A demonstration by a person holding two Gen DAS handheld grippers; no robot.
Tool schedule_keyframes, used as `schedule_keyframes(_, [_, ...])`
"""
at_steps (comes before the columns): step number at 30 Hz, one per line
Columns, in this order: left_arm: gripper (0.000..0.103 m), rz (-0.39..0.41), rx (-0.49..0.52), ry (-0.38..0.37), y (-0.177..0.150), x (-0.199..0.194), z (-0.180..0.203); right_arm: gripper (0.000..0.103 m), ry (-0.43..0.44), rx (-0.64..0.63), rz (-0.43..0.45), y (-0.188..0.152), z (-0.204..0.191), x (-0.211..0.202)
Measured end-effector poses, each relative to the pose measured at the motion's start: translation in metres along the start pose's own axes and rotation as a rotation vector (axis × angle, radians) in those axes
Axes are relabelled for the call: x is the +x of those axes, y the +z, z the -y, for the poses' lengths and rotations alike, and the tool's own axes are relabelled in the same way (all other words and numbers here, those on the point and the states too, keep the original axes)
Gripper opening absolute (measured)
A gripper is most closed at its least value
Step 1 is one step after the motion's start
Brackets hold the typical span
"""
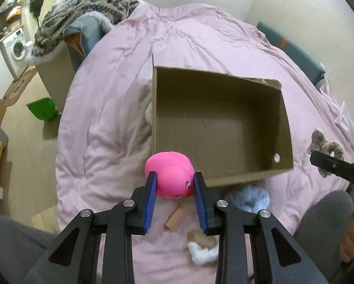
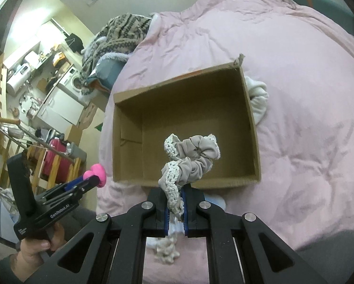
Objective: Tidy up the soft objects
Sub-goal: 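Carry the duck with the left tool while the right tool carries the scrunchie over the box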
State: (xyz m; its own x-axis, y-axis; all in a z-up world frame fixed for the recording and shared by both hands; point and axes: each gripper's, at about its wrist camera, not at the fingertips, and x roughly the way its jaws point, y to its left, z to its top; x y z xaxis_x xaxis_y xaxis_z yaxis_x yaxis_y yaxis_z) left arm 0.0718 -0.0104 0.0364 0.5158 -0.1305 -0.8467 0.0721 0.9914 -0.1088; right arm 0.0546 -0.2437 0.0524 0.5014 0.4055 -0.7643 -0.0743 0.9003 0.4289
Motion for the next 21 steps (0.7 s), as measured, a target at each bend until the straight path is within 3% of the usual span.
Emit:
schedule_keyframes(5, [0.027, 0.064, 0.045, 0.048, 0.013, 0.021, 0.005, 0.010, -0.080, -0.011, 0.062, 0.001, 0.004, 0.019])
schedule_keyframes(12, [0.027, 0.122, 0.079, 0.042, 0.015, 0.043, 0.013, 0.010, -0.129, -0.032, 0.105, -0.012, 0.020, 0.046])
schedule_keyframes(21, [0.027, 0.093, 0.069, 0.052, 0.009, 0.058, 0.014, 0.010, -0.162, -0.089, 0.087, -0.016, 0.015, 0.063])
